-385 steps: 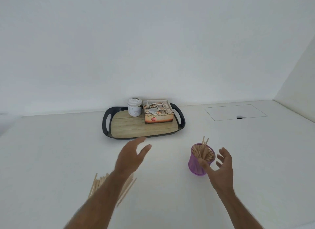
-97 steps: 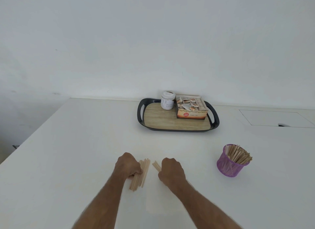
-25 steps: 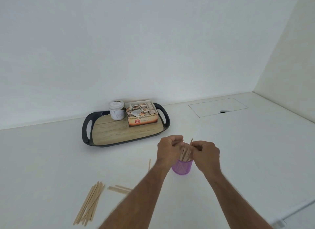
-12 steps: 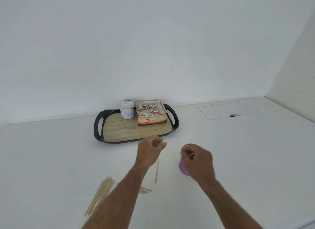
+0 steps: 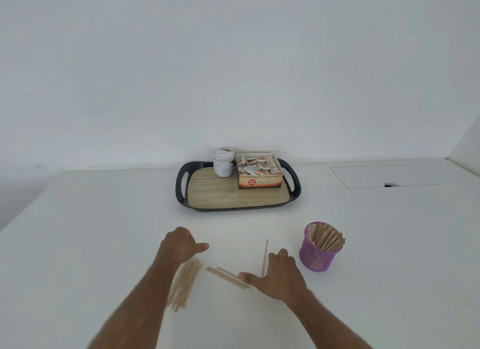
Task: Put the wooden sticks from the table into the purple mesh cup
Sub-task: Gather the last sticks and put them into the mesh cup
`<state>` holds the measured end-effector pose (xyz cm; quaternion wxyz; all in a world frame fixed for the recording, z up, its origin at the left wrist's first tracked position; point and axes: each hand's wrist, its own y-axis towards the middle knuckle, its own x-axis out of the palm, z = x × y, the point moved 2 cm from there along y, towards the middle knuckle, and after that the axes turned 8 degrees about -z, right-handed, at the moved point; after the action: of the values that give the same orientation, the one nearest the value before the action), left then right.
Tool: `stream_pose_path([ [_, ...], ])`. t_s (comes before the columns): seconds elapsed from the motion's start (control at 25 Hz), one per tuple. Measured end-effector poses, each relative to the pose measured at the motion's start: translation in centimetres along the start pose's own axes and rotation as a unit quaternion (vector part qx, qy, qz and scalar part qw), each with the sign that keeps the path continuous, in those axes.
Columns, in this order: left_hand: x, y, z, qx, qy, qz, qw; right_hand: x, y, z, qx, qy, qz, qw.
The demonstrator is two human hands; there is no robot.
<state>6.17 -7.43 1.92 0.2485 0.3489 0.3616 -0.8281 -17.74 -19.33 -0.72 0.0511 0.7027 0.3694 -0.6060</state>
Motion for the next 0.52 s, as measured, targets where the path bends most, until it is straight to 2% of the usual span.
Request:
stream_pose_path([
  [0.24,-0.4,-1.5,-4.1,-0.056,-0.031,-0.068,0.996,1.6,0.4,-2.4,-0.081,-0.068,0.021,0.994],
  [0.36,-0.2,-2.6,-4.2,-0.059,0.008,-0.087,0.994,2.3,0.5,-3.6,-0.107,-0.051,0.023,0.993],
  [0.52,0.6,-3.7,-3.6,-0.049,0.068,-0.06,0.995,2.9,0.6,-4.7,-0.131,0.041,0.032,0.99],
])
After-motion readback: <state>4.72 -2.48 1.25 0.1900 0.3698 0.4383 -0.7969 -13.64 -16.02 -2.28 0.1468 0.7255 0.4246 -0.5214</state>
